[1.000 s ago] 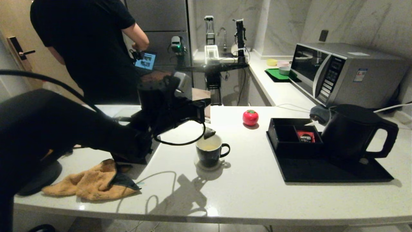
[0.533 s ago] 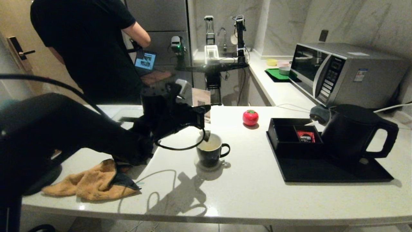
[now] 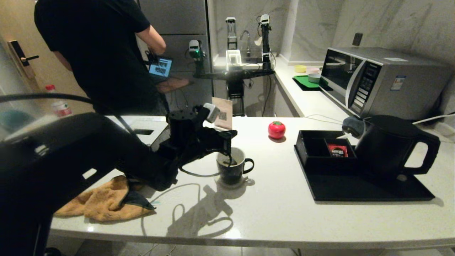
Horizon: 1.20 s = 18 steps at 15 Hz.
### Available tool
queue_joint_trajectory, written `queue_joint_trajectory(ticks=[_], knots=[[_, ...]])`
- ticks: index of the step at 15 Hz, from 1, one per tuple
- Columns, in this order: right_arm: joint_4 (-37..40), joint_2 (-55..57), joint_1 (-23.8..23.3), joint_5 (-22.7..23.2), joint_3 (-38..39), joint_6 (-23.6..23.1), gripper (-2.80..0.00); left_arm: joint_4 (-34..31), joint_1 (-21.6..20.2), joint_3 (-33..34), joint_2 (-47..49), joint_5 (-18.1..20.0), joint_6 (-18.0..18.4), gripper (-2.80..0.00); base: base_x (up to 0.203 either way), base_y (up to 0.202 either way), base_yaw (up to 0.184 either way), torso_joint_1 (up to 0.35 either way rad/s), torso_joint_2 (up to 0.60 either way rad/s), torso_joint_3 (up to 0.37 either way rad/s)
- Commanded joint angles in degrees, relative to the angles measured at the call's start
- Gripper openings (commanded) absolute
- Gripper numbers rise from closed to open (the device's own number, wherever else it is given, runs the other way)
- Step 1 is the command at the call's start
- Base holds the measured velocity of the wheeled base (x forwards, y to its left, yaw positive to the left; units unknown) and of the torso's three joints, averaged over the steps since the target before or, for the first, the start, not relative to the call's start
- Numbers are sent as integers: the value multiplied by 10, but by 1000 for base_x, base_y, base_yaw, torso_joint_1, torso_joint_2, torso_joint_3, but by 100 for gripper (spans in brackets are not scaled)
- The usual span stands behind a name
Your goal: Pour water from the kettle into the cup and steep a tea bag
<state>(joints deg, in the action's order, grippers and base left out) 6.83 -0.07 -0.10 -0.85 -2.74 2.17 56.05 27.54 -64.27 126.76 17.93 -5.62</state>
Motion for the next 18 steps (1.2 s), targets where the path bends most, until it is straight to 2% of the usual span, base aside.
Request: queue_joint_trajectory(ticks=[1,8,18], knots=[[0,1,0,0,0,0,-280,7,5,9,17,1,-1,-280,0,0,0,0,0,0],[0,1,0,0,0,0,-280,26,5,18,19,2,-2,-280,0,0,0,0,0,0],[0,1,0,0,0,0,-280,22,-2,15,-75,6,-7,-280,0,0,0,0,0,0]])
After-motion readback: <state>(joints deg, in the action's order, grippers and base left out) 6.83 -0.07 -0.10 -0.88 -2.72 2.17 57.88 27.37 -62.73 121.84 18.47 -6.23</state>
